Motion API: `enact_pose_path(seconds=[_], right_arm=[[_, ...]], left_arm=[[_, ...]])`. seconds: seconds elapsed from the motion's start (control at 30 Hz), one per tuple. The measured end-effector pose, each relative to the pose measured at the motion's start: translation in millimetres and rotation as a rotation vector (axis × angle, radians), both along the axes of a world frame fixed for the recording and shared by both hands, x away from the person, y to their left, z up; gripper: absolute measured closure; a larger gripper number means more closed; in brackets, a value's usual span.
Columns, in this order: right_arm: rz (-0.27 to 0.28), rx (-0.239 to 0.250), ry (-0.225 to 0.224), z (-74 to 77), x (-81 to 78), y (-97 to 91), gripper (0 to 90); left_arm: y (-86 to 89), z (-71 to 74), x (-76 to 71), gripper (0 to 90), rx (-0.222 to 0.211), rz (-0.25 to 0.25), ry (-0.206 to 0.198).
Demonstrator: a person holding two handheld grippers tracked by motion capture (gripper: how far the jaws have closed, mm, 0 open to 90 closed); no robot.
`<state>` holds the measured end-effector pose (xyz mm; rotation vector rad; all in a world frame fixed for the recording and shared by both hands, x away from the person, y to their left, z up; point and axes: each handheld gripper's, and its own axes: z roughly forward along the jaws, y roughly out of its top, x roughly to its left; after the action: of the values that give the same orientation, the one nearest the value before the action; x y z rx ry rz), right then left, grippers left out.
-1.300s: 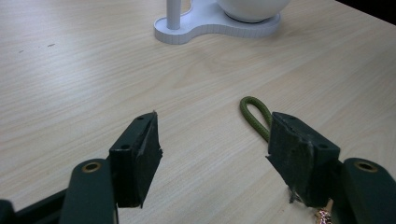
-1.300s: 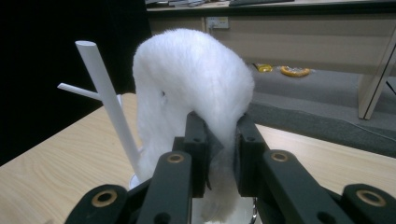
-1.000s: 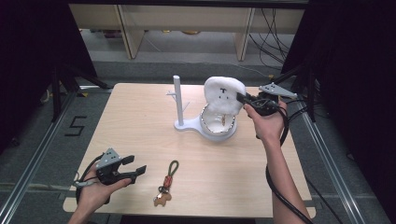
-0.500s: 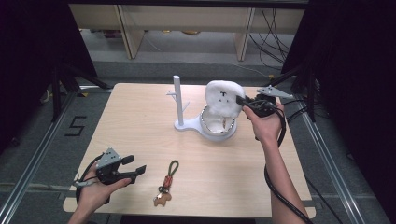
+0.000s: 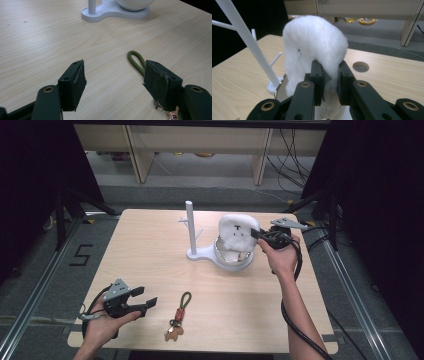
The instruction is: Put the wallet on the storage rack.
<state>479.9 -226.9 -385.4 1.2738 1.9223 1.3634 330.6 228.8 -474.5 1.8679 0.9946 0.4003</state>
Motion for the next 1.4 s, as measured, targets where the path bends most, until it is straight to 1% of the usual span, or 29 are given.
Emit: enact_pose_path(seconds=[0.07,0.1,0.13,0.17,0.3,0.33,0.37,0.4,0.47,0.53,0.57,0.63,0.67,0.7,0.73,0.77,0.8,0.83,0.87,0.93,0.97,1.03,1.13,1.17,1.23,1.27,1.3,1.37,1.4], right_arm=[[0.008,-0.007,0.008,-3.2,1.0,1.1,79.2],[-0.004,0.007,0.039,-4.0,-0.9,2.9,79.2],[0.01,-0.005,0.028,-5.6,0.8,1.7,79.1],[0.002,-0.002,0.04,-7.2,0.1,2.8,79.1],[0.03,-0.05,0.051,-13.3,3.3,0.0,79.0],[0.028,-0.054,0.076,-14.0,2.5,0.0,79.0],[0.045,-0.06,0.076,-15.4,4.4,-1.3,79.0],[0.039,-0.062,0.091,-15.2,3.8,-2.2,79.0],[0.036,-0.086,0.084,-17.2,5.5,-2.2,79.0],[0.03,-0.082,0.089,-16.2,5.5,-0.5,79.0],[0.028,-0.101,0.095,-15.3,6.0,-0.2,79.0],[0.032,-0.112,0.086,-14.3,7.8,2.5,79.0],[0.031,-0.126,0.097,-13.5,7.5,3.8,78.9],[0.035,-0.129,0.087,-14.2,9.0,4.6,78.9],[0.041,-0.151,0.086,-13.9,10.0,4.7,78.9],[0.034,-0.146,0.101,-14.4,9.6,6.4,78.9],[0.037,-0.168,0.115,-14.7,9.5,6.5,78.9],[0.034,-0.17,0.129,-15.8,8.8,7.6,78.9],[0.034,-0.181,0.109,-17.7,10.4,6.8,79.0],[0.033,-0.17,0.134,-19.3,10.1,7.4,78.9],[0.046,-0.206,0.11,-21.2,12.5,5.4,78.8],[0.038,-0.213,0.112,-21.3,12.7,5.7,78.8],[0.022,-0.2,0.129,-23.1,13.5,8.7,78.2],[0.029,-0.225,0.106,-24.3,15.2,7.3,77.6],[0.017,-0.217,0.107,-26.2,15.1,8.8,75.5],[0.007,-0.212,0.108,-27.5,14.8,9.6,73.4],[0.004,-0.219,0.089,-30.1,15.7,9.1,68.9],[0.002,-0.219,0.097,-30.6,15.8,9.0,66.4],[-0.008,-0.201,0.102,-31.0,14.6,10.3,63.3]], left_arm=[[-0.1,-0.4,-0.3,33.0,-0.003,0.001,0.001],[-0.2,-0.5,-0.4,33.0,-0.004,0.0,0.0],[-0.3,-0.7,-0.5,33.0,-0.006,0.0,0.0],[-0.4,-1.1,-0.5,33.0,-0.009,-0.001,-0.001],[0.2,-1.9,-0.2,33.0,-0.01,-0.008,-0.002],[0.1,-2.0,-0.3,33.0,-0.009,-0.007,-0.002],[0.2,-2.0,-0.3,33.0,-0.007,-0.008,-0.003],[0.1,-2.1,-0.2,33.0,-0.007,-0.01,-0.002],[-0.8,-2.1,-0.4,33.0,-0.002,-0.006,-0.002],[-2.1,-2.5,-0.4,33.0,-0.006,-0.006,0.002],[-2.5,-2.9,-0.1,33.0,-0.011,-0.011,0.002],[-3.6,-3.2,0.2,33.0,-0.011,-0.015,0.001],[-3.8,-3.3,0.1,33.0,-0.011,-0.017,0.002],[-4.3,-3.4,-0.3,33.0,-0.011,-0.014,0.003],[-4.1,-2.8,-0.6,33.0,0.0,-0.011,0.006],[-4.0,-3.2,-0.6,33.0,-0.001,-0.011,0.005],[-4.0,-3.3,-0.7,33.0,-0.001,-0.009,0.006],[-4.0,-3.3,-0.8,33.0,-0.003,-0.01,0.007],[-3.8,-3.3,-1.1,33.0,-0.002,-0.012,0.009],[-3.4,-3.2,-1.4,33.0,0.001,-0.012,0.008],[-3.1,-3.9,-0.5,33.0,-0.008,-0.018,0.005],[-3.2,-3.9,-0.4,33.0,-0.008,-0.017,0.004],[-4.4,-3.2,-1.1,33.0,-0.003,-0.01,0.007],[-5.0,-4.0,-0.5,33.0,-0.014,-0.017,0.002],[-5.6,-3.8,-1.0,32.9,-0.005,-0.014,0.005],[-5.5,-4.4,0.0,32.9,-0.004,-0.028,-0.003],[-5.7,-4.4,-0.2,32.8,-0.003,-0.027,0.002],[-6.5,-4.6,-0.7,32.8,-0.009,-0.02,0.006],[-6.6,-4.3,-0.7,32.8,-0.01,-0.019,0.005]])
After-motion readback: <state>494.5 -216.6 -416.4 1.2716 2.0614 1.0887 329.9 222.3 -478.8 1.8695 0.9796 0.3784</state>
